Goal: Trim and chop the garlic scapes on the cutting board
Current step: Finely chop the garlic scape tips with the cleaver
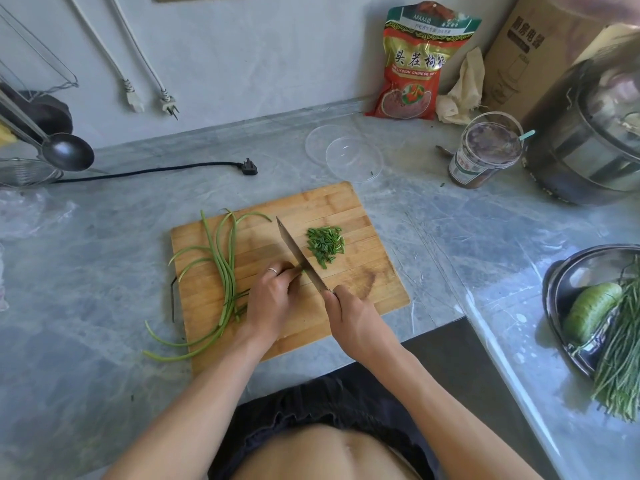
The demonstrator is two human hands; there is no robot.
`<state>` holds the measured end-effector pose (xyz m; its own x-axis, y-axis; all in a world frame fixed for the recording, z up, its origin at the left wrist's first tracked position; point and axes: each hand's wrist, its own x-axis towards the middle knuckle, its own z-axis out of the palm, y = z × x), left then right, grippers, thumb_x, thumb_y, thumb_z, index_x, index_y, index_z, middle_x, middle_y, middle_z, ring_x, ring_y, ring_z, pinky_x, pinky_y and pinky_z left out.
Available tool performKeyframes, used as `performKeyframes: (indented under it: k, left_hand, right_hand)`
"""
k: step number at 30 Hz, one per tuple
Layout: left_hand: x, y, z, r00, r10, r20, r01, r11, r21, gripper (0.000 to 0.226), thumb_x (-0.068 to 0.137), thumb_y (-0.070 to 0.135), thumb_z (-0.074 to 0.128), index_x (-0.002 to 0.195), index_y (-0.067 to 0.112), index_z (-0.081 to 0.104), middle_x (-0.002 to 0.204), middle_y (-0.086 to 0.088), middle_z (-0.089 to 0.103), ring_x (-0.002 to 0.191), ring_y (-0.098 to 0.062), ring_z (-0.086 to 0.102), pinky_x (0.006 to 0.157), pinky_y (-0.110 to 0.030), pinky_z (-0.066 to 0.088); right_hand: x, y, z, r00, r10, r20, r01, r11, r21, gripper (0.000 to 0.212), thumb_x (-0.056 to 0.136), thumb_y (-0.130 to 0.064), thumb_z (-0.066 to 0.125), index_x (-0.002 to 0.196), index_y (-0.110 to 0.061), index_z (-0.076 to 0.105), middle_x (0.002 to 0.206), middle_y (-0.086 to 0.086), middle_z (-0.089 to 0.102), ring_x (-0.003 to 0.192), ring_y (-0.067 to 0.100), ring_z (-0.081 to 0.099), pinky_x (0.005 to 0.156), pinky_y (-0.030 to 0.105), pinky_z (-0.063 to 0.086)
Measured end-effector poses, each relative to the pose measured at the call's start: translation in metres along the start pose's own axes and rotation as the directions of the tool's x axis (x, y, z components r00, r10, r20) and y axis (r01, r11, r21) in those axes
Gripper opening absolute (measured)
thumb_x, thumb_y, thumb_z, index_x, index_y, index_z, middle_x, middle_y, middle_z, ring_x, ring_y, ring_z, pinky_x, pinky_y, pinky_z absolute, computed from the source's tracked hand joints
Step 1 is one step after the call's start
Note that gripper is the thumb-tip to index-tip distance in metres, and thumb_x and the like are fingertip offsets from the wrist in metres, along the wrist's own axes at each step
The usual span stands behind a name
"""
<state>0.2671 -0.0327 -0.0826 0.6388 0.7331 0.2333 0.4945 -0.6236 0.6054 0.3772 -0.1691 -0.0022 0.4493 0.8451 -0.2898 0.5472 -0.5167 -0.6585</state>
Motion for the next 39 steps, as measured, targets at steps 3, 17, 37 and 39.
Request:
performKeyframes:
  k: [3, 17, 37, 39]
  left_hand:
    - [0.000, -0.002, 0.001, 1.000, -0.010, -0.002, 0.010, 1.000, -0.023, 0.034, 0.083, -0.008, 0.066, 0.110, 0.010, 0.075, 0.100, -0.009, 0.068, 0.090, -0.027, 0.064, 0.073, -0.037, 0.054]
    - [0.000, 0.002, 0.003, 0.998, -0.011, -0.065, 0.006, 0.996, -0.088, 0.020, 0.086, 0.002, 0.061, 0.100, 0.006, 0.076, 0.096, -0.008, 0.071, 0.087, -0.027, 0.065, 0.075, -0.035, 0.051]
    - [-0.001, 0.006, 0.007, 0.971, -0.214, -0.111, 0.205, 0.975, -0.088, 0.011, 0.088, 0.009, 0.067, 0.079, 0.009, 0.062, 0.074, -0.001, 0.065, 0.070, -0.020, 0.056, 0.060, -0.040, 0.044]
    - [-0.003, 0.007, 0.005, 0.979, -0.181, -0.097, 0.175, 0.982, -0.070, 0.010, 0.089, 0.009, 0.066, 0.080, 0.010, 0.063, 0.074, 0.000, 0.065, 0.071, -0.020, 0.055, 0.060, -0.039, 0.044]
  right_hand:
    - [-0.003, -0.002, -0.002, 1.000, -0.005, 0.007, 0.005, 1.000, -0.017, 0.038, 0.103, -0.044, 0.030, 0.069, -0.026, 0.030, 0.055, 0.001, 0.038, 0.045, 0.019, 0.032, 0.045, 0.030, 0.025]
    - [0.008, -0.009, 0.004, 0.999, -0.039, 0.017, 0.041, 0.992, -0.122, 0.033, 0.104, -0.041, 0.028, 0.086, -0.016, 0.039, 0.057, 0.007, 0.049, 0.046, 0.028, 0.045, 0.045, 0.035, 0.036]
    - [0.009, -0.019, 0.002, 0.997, 0.068, 0.038, -0.066, 0.997, -0.039, 0.036, 0.104, -0.045, 0.024, 0.087, -0.017, 0.039, 0.066, 0.007, 0.052, 0.053, 0.025, 0.048, 0.046, 0.033, 0.032]
    - [0.008, -0.017, 0.002, 0.997, 0.064, 0.043, -0.063, 0.998, -0.022, 0.036, 0.104, -0.045, 0.025, 0.085, -0.017, 0.039, 0.064, 0.006, 0.051, 0.052, 0.023, 0.046, 0.046, 0.033, 0.032]
